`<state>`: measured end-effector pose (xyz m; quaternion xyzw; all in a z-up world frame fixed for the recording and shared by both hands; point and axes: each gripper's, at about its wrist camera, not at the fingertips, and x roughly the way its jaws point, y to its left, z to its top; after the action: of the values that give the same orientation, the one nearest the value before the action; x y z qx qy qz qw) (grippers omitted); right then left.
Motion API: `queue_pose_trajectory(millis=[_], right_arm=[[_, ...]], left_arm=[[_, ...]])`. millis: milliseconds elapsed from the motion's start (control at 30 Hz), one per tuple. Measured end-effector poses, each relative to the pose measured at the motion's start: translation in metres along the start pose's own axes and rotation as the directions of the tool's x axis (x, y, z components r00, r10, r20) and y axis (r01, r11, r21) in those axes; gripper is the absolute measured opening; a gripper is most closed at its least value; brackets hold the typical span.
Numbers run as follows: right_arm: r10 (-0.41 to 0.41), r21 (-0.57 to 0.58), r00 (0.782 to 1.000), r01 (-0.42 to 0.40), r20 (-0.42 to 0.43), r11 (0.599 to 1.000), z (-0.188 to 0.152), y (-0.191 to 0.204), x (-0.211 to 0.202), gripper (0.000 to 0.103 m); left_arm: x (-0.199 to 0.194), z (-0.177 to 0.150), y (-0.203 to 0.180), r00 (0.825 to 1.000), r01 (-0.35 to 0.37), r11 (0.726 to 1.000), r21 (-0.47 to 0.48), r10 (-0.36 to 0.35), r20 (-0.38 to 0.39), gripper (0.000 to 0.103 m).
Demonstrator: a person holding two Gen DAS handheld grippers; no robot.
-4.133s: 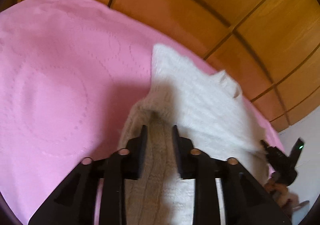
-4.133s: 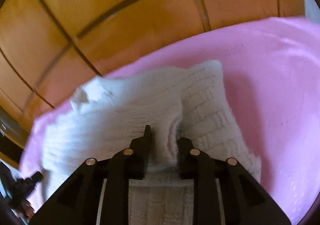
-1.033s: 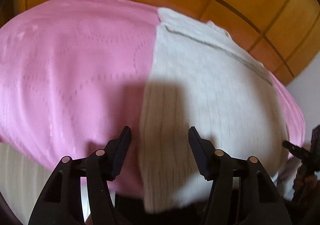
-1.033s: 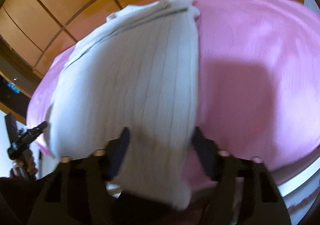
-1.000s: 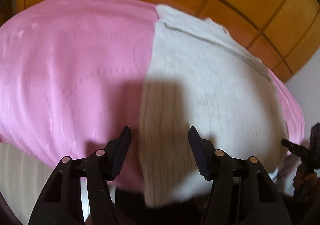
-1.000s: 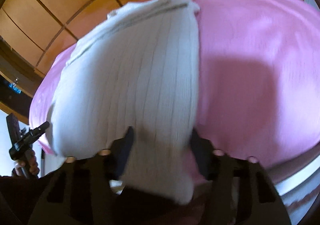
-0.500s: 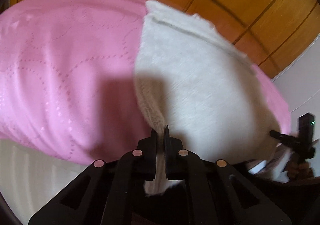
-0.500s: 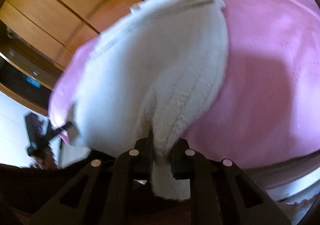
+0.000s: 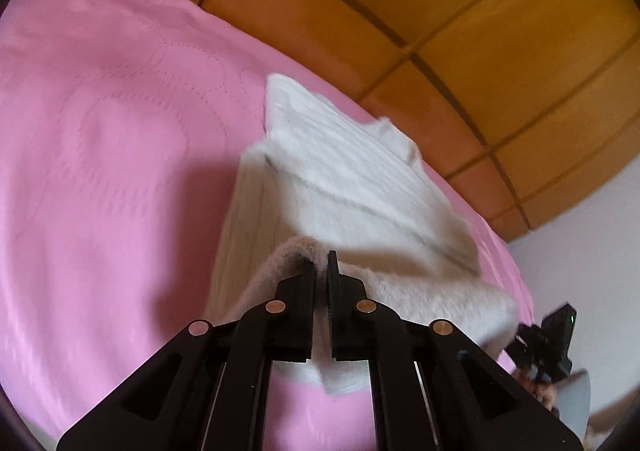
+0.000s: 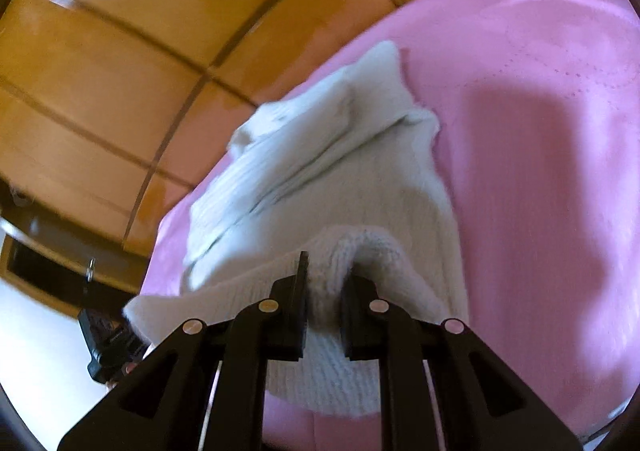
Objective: Fold small clothes
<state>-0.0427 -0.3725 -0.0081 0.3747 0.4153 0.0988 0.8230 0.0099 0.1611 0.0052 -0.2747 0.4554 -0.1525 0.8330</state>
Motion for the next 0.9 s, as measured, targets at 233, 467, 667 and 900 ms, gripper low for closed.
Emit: queue_pose_trajectory(millis=[233, 467, 667, 900], right_arm=[[0.087, 0.081, 0.991, -0.095, 0.100, 0.992, 0.030, -0.018, -0.014, 0.078], [-0.069, -0.116, 0.997, 0.074, 0.044, 0.990, -0.009, -0.020, -0.028, 0.084], [-0.217, -0.253, 0.975, 0.223, 0.053, 0.941, -0.025, 0.005, 0.021, 0.057], [-0.176, -0.238, 0.984, 0.180, 0.041, 0.954, -0.029, 0.018, 0.009, 0.018]], left_arm=[[0.004, 0.031, 0.019, 0.995, -0.053, 0.994, -0.091, 0.060, 0.077, 0.071], [-0.001, -0.021, 0.044, 0.999, -0.032, 0.999, 0.033, 0.033, -0.018, 0.071], [0.013, -0.038, 0.028, 0.999, -0.042, 0.993, 0.112, 0.045, -0.022, 0.059], [0.011, -0.038, 0.010, 0.995, -0.083, 0.984, 0.158, 0.090, -0.036, 0.012]])
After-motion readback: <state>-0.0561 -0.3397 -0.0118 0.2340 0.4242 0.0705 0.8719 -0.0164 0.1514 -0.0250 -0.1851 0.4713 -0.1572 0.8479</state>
